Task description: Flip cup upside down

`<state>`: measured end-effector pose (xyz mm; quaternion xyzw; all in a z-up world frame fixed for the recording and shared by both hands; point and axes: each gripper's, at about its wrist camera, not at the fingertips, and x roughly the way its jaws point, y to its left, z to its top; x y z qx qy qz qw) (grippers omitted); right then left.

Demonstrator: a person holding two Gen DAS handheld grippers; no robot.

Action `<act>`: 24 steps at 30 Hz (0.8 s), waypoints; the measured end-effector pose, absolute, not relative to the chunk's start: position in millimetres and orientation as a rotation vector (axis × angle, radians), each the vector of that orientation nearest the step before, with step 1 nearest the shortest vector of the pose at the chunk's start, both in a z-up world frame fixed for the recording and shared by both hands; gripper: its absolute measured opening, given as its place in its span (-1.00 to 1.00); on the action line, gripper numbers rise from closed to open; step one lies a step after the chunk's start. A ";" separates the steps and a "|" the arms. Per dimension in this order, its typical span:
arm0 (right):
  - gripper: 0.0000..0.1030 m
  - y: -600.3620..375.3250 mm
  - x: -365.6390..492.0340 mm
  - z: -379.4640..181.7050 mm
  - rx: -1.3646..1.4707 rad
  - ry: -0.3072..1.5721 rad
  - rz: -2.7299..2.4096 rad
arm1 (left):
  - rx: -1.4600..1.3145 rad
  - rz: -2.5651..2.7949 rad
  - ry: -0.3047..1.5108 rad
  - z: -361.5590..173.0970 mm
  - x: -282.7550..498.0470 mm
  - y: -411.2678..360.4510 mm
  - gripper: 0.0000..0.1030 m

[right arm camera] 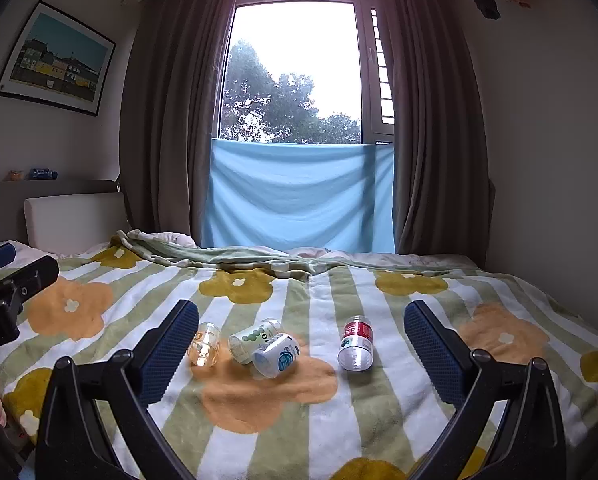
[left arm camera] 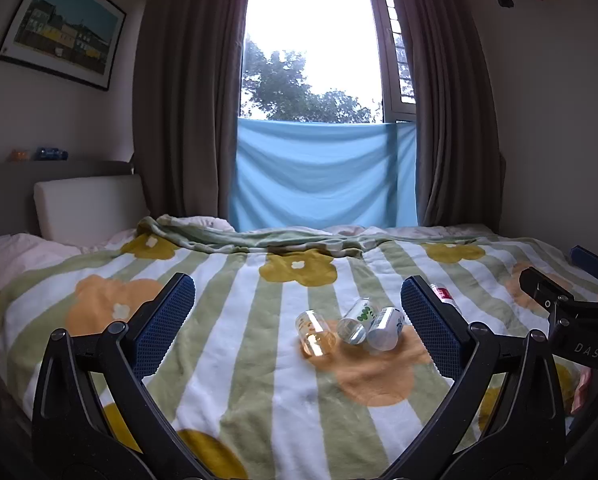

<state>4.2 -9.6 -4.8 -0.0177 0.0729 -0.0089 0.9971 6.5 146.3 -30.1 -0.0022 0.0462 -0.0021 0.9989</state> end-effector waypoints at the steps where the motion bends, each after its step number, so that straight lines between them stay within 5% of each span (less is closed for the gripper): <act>1: 0.99 -9.9 3.9 -4.7 -0.034 0.146 -0.018 | -0.003 -0.002 0.092 -29.9 6.5 146.3 1.00; 24: 0.99 -9.5 2.1 -0.4 -0.039 0.150 -0.030 | 0.012 -0.002 0.095 -30.4 6.6 143.3 1.00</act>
